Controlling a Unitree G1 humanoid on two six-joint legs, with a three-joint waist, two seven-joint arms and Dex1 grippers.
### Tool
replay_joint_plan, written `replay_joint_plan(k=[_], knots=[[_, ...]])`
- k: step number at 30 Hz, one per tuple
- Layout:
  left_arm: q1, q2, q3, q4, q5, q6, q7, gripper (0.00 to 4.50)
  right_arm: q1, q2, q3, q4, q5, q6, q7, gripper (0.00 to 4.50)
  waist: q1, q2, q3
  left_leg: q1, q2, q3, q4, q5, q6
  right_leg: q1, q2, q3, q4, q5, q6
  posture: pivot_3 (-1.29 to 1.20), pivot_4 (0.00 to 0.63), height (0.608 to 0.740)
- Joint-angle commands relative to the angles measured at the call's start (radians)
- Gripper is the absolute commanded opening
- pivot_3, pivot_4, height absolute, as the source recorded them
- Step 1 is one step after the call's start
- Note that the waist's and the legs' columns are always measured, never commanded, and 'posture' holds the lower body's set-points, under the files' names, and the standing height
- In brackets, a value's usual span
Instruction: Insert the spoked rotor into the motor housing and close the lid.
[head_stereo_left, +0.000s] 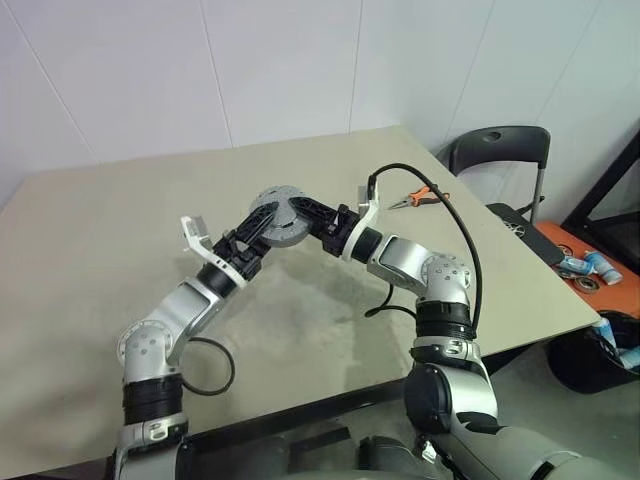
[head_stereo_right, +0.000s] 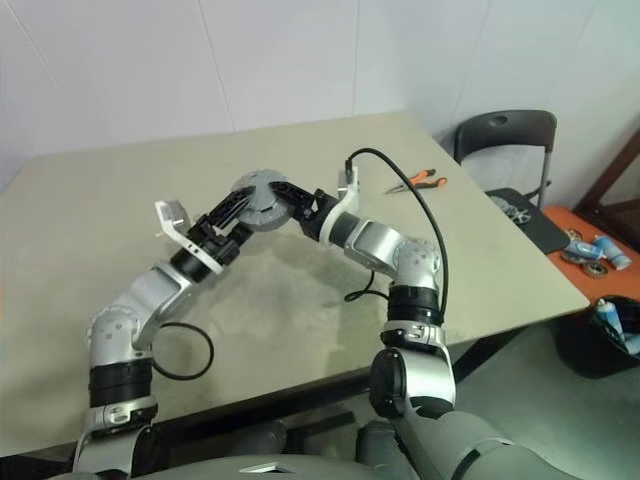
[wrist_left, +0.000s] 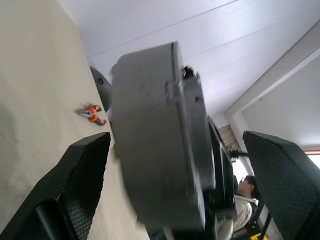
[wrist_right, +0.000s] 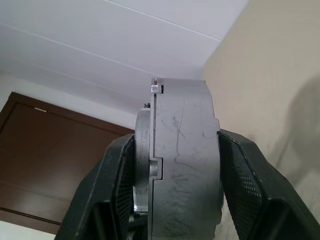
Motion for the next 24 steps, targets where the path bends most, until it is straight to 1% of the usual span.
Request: replay_joint_plan(k=[1,11,13,15,18,19,24], knots=[[-0.028,-0.013,-0.015,0.005,0.029,-0.002,-0.014,4.49,-0.040,0.010,0.002,-0.026,0.035,-0.006,0.016,2.18,0.000,0.000,0.000,0.000,0.000,0.000,0.000,0.000,0.000,0.000,0.000,0.000,0.000,0.000,0.000,0.00,0.000,0.740],[-0.031,-0.023,0.001,0.005,0.060,-0.015,-0.005,4.49,-0.035,0.007,-0.001,-0.029,0.038,-0.006,0.012,2.18,-0.001,-0.001,0.000,0.000,0.000,0.000,0.000,0.000,0.000,0.000,0.001,0.000,0.000,0.000,0.001,0.00,0.000,0.740],[-0.035,-0.023,0.010,0.011,0.071,-0.028,0.003,4.11,-0.034,0.007,-0.001,-0.030,0.039,-0.005,0.011,2.18,0.000,-0.001,0.000,0.000,0.000,0.000,0.000,0.000,0.000,0.000,0.001,0.000,0.000,0.000,0.001,0.00,0.000,0.740],[-0.040,-0.024,0.019,0.020,0.079,-0.038,0.006,3.57,-0.033,0.007,-0.002,-0.030,0.040,-0.004,0.010,2.18,0.000,-0.001,0.001,0.000,0.000,0.000,0.000,0.000,0.000,0.000,0.001,0.000,0.000,0.000,0.001,0.00,0.000,0.740],[-0.045,-0.025,0.019,0.029,0.084,-0.031,0.005,2.51,-0.031,0.009,-0.002,-0.034,0.043,-0.002,0.006,2.18,0.000,-0.002,0.001,0.000,0.000,0.000,0.000,0.000,0.000,0.000,0.001,0.000,0.000,0.000,0.001,0.00,0.000,0.740],[-0.047,-0.027,0.018,0.032,0.089,-0.029,0.005,2.36,-0.030,0.009,-0.002,-0.034,0.044,-0.001,0.006,2.18,0.000,-0.002,0.001,0.000,0.000,0.000,0.000,0.000,0.000,0.000,0.001,0.000,0.000,0.000,0.001,0.00,0.000,0.740],[-0.052,-0.037,0.019,0.037,0.100,-0.027,-0.001,2.36,-0.028,0.013,0.000,-0.035,0.044,-0.001,0.001,2.18,0.000,-0.002,0.002,0.000,0.000,0.000,0.000,0.000,0.000,0.000,0.001,0.000,0.000,0.000,0.001,0.00,0.000,0.740]])
